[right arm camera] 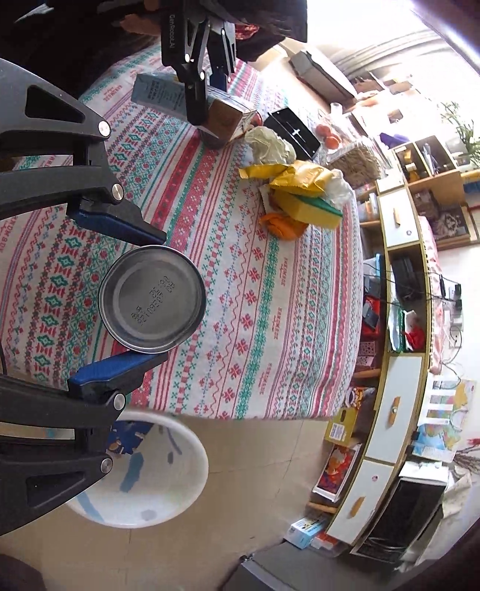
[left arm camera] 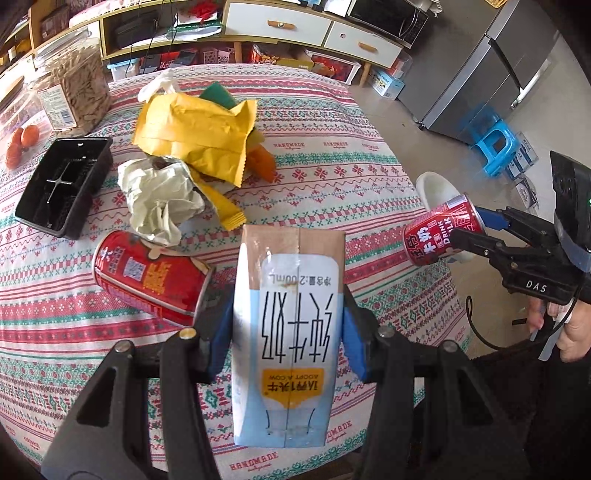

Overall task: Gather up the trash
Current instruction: 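Drop the red can from the right tool into the bucket while the left tool drops the carton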

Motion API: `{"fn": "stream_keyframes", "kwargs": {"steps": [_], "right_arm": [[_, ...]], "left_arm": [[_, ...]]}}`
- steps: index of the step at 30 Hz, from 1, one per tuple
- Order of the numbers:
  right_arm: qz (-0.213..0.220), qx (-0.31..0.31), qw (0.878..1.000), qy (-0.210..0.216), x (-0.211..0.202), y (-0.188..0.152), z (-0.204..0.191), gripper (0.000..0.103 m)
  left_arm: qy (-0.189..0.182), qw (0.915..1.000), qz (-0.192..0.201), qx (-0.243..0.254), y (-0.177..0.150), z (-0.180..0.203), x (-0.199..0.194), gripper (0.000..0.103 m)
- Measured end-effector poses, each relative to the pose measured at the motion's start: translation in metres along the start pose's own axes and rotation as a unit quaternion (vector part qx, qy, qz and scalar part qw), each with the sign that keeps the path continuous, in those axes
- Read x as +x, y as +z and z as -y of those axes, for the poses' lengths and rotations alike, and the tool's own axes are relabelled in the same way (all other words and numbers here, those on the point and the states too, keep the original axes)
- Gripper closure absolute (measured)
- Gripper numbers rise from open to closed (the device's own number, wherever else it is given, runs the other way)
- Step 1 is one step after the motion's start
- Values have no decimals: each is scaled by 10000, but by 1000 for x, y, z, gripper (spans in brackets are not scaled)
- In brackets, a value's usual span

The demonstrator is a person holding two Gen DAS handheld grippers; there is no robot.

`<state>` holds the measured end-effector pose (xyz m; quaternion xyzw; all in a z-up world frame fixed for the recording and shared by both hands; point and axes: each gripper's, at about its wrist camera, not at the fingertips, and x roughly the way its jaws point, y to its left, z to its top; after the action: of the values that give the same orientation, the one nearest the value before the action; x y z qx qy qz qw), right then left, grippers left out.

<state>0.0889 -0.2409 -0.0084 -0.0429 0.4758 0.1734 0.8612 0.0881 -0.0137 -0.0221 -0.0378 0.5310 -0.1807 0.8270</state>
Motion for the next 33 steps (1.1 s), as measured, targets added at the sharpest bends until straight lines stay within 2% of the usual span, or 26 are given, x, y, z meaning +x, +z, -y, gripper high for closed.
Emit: {"fn": "stream_keyframes", "kwargs": {"steps": [5,8,15,22,29,33], "right_arm": [[226,483,9982,-270,-19,-4,41,46],[301,840,9942,-593,-29,-10,70,46],[156,1528,9810,-1183,-34,-33,131,46],[-42,1959,9739,-1143,-26,-51,167,46],[-160,2146,9706,-1082,-25,-62,187,45],[-20,2222,9691,-1069,-38,-69,193,43]], "left_arm": [[-19,10000,-11,85,10,19,8,49],[-44,9998,-27,205,18,37,13,49],[-264,9978,-92,594,40,94,36,49],[-475,9946,-197,900,64,153,67,49],[-655,9917,-135,1100,85,206,95,49],[-672,9905,-149,1191,90,227,110,49]]}}
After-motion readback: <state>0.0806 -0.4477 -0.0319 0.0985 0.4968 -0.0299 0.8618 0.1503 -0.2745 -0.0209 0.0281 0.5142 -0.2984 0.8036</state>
